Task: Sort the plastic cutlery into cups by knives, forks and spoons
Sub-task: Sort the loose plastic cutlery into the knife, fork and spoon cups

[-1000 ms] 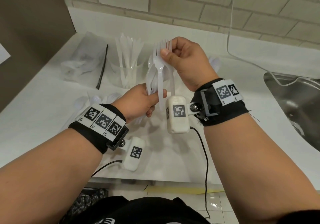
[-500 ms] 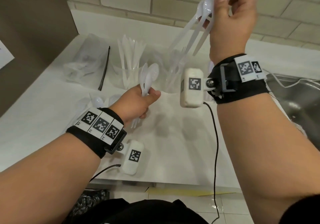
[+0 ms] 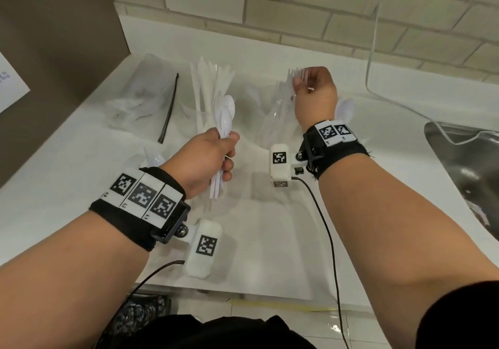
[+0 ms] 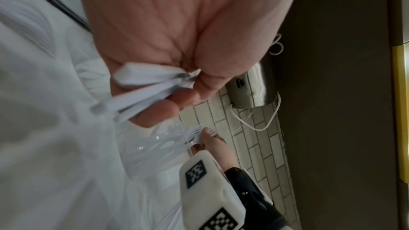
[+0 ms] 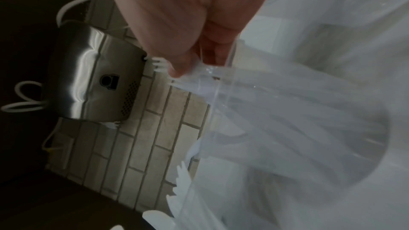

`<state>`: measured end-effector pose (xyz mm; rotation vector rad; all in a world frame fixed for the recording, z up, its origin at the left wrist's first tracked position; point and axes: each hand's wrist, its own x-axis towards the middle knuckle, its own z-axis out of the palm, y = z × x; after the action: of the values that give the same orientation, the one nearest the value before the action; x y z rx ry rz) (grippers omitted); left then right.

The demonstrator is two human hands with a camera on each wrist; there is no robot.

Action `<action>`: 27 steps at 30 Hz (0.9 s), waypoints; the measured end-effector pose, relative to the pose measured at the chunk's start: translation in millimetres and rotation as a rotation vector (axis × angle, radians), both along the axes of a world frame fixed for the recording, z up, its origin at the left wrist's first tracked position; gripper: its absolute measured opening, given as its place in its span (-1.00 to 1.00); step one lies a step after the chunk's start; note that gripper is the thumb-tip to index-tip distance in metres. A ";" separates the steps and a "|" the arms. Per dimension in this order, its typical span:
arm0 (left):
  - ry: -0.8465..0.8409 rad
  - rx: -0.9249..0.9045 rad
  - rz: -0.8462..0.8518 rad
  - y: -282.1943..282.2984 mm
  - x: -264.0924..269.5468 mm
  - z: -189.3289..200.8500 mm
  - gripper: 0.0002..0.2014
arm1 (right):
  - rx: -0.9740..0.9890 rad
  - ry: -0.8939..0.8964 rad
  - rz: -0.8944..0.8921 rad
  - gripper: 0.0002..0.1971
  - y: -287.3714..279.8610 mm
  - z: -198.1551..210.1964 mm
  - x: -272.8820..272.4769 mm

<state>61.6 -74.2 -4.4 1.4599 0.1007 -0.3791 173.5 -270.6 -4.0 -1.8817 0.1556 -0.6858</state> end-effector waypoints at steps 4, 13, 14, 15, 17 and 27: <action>-0.002 0.000 -0.004 -3.5 1.6 -0.8 -0.75 | 0.041 0.071 0.069 -0.81 -6.3 1.3 -2.5; 0.013 -0.110 -0.077 -15.5 1.2 -1.3 -0.81 | -0.030 0.067 0.165 -0.92 12.3 34.8 -38.4; 0.009 -0.096 -0.074 -17.9 1.0 -0.1 -0.81 | 0.007 0.121 0.244 -0.94 18.2 37.3 -49.1; 0.002 -0.072 -0.072 -20.5 0.9 0.7 -0.80 | 0.019 0.201 0.319 -0.85 24.4 38.7 -59.9; -0.023 -0.015 -0.088 -26.1 1.0 0.6 -0.80 | -0.065 0.369 0.397 -0.66 32.9 36.3 -75.3; -0.041 0.004 -0.121 -40.2 -2.3 -4.9 -0.74 | 0.020 0.408 0.339 -0.86 14.2 25.7 -92.1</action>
<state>59.4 -114.5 -9.3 1.4814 -0.0200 -0.4479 81.4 -256.4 21.7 -1.9477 0.0981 -0.0655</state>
